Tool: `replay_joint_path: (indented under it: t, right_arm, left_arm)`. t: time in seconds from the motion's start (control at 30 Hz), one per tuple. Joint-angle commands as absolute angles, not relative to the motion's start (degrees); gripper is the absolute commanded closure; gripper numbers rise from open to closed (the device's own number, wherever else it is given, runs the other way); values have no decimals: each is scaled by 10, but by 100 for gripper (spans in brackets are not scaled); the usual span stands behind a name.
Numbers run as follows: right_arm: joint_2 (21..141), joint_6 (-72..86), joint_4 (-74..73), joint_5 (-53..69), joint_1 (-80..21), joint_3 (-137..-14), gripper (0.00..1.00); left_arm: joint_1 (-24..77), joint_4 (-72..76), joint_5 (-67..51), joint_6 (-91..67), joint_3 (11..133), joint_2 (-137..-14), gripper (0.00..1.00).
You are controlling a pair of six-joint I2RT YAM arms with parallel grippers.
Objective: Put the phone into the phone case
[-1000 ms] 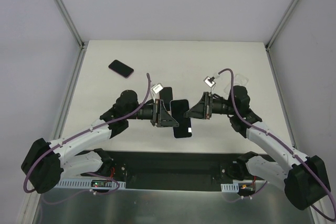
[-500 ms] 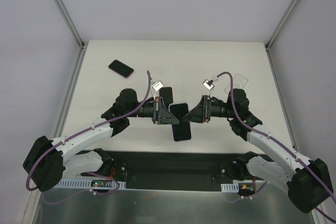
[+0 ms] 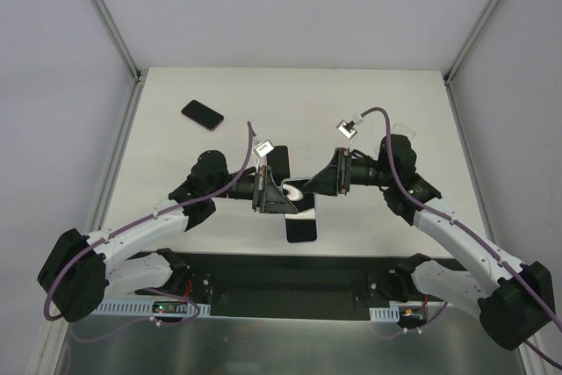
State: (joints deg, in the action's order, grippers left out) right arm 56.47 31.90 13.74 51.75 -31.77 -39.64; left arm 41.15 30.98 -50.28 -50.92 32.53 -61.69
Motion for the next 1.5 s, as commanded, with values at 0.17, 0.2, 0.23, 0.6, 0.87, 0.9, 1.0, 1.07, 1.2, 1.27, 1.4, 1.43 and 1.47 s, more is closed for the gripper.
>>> replay_joint_path:
  t: [0.17, 0.2, 0.23, 0.6, 0.87, 0.9, 1.0, 1.07, 1.2, 1.27, 1.4, 1.43, 1.47]
  right_arm:
    - [580, 294, 171, 535, -318, -445, 86]
    - [579, 290, 171, 540, -318, -442, 88]
    - [577, 288, 171, 543, -318, -439, 92]
    - [559, 282, 171, 556, -319, -394, 99]
    - [555, 281, 171, 552, -319, -378, 99]
    - [555, 282, 171, 551, -318, -378, 99]
    - [554, 283, 171, 552, -318, -377, 99]
    - [553, 284, 171, 555, -320, -375, 98]
    - [549, 283, 171, 555, -320, -367, 98]
    - [548, 284, 172, 555, -320, -363, 98]
    - [546, 284, 170, 540, -319, -363, 92]
    - [547, 282, 167, 534, -320, -364, 90]
    - [549, 280, 159, 529, -319, -366, 89]
  left_arm:
    - [409, 332, -546, -502, 311, -607, 97]
    - [410, 330, -541, -503, 312, -606, 95]
    - [410, 330, -538, -504, 313, -607, 93]
    - [380, 287, -496, -500, 316, -576, 66]
    - [371, 267, -497, -491, 328, -572, 65]
    - [371, 267, -497, -491, 328, -575, 66]
    - [371, 267, -493, -488, 329, -580, 66]
    - [371, 266, -487, -484, 329, -582, 66]
    - [371, 269, -481, -482, 335, -588, 79]
    - [371, 265, -476, -480, 337, -591, 89]
    - [371, 223, -466, -465, 353, -604, 100]
    - [371, 195, -461, -455, 356, -606, 100]
    - [371, 182, -445, -452, 358, -605, 100]
